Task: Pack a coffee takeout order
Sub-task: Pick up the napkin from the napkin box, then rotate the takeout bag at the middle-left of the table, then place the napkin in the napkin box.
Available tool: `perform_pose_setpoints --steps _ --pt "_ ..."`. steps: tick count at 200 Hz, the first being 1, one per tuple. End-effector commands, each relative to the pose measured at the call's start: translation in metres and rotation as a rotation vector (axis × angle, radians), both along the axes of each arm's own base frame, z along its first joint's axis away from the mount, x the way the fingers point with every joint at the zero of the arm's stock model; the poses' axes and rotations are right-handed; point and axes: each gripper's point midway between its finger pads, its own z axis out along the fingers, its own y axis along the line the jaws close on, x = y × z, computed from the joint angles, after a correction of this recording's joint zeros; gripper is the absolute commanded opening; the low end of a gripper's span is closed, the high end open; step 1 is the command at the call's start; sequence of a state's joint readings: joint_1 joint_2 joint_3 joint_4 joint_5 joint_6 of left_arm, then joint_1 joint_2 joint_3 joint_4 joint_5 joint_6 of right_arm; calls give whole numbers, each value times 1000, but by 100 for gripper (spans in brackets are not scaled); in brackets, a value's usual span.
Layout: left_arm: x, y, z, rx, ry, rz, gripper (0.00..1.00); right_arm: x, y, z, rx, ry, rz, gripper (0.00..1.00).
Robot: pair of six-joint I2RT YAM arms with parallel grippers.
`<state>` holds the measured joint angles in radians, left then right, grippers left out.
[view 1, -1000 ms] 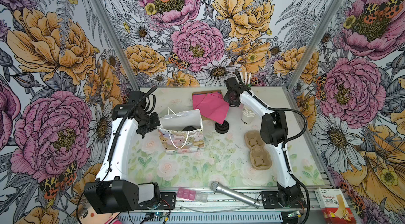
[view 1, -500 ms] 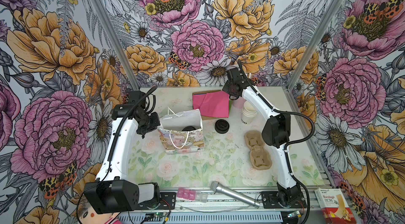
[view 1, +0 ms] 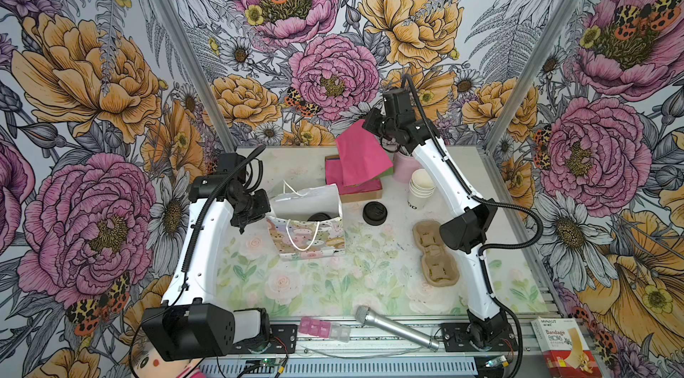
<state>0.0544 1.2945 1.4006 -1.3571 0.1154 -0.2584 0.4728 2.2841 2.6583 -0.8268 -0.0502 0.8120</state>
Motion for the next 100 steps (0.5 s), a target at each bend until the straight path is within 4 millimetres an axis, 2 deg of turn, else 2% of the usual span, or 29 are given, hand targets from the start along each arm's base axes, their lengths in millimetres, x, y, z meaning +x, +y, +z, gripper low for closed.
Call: perform_pose_setpoints --steps 1,29,44,72,100 --pt "5 -1 1 8 -8 -14 6 -6 13 37 94 -72 66 0" --pt "4 -1 2 10 -10 -15 6 -10 33 45 166 -83 134 0" --pt "4 -1 1 9 -6 -16 7 -9 42 29 186 -31 140 0" --pt "8 -3 1 7 -8 -20 6 -12 72 -32 180 119 169 0" --pt "10 -5 0 6 -6 -27 6 -23 84 -122 128 331 108 0"
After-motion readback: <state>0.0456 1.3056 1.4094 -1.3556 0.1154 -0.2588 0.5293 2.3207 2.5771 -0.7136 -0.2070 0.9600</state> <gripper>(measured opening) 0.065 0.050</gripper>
